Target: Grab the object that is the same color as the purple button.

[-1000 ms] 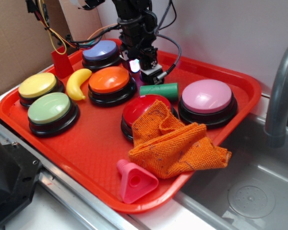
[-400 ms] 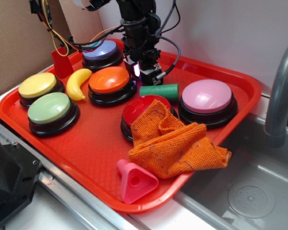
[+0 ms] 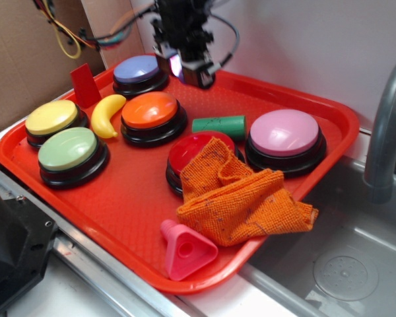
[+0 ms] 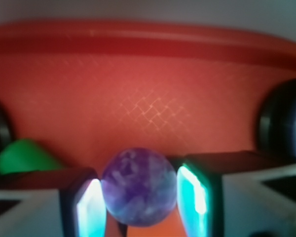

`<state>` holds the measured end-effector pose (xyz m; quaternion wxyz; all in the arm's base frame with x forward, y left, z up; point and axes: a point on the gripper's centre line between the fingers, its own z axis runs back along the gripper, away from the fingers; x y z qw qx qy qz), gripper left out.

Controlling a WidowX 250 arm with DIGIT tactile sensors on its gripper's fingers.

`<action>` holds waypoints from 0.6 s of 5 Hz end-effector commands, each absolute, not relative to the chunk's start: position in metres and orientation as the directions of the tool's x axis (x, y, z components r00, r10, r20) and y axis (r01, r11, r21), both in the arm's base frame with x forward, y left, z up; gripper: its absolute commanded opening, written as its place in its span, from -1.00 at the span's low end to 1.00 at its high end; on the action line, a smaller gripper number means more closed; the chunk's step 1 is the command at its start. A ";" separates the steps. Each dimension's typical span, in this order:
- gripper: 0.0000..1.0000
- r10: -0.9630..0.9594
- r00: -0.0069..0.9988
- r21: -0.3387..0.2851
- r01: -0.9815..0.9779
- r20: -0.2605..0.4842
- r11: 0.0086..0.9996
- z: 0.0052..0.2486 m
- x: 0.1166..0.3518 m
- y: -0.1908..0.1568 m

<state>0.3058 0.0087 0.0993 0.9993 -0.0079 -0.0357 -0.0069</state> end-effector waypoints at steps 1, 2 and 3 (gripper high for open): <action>-1.00 0.129 0.981 0.043 -0.137 0.144 0.990 0.184 0.263 0.000; -1.00 0.172 0.978 0.046 -0.178 0.119 0.983 0.187 0.232 -0.005; -1.00 0.164 0.982 0.050 -0.169 0.092 0.984 0.180 0.214 -0.009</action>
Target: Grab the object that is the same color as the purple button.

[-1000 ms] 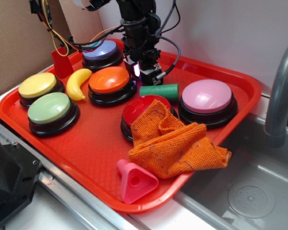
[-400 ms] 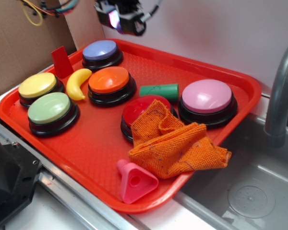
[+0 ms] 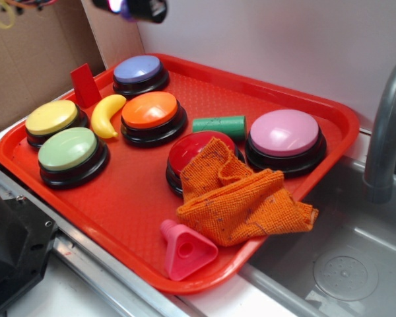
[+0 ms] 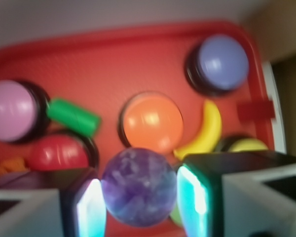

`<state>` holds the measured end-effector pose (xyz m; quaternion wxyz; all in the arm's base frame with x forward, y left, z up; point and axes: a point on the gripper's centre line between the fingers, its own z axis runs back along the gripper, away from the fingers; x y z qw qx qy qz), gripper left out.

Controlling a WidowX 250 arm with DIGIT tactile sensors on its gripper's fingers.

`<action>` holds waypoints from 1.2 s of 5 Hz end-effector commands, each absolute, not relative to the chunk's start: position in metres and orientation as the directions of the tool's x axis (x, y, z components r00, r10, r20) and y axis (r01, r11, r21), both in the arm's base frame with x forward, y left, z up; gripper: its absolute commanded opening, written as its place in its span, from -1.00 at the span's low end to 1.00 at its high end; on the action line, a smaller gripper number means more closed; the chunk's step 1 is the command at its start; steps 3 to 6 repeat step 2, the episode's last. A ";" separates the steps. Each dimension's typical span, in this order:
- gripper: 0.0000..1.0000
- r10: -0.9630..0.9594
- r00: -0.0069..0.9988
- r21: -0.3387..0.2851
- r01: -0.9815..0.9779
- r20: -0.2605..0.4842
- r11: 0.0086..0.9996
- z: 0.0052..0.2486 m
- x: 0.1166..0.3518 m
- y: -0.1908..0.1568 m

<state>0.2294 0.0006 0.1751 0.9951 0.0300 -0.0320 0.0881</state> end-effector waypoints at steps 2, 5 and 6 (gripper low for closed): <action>-1.00 0.210 0.976 0.086 -0.214 0.057 0.973 0.185 0.209 -0.004; -1.00 0.210 0.976 0.086 -0.214 0.057 0.973 0.185 0.209 -0.004; -1.00 0.210 0.976 0.086 -0.214 0.057 0.973 0.185 0.209 -0.004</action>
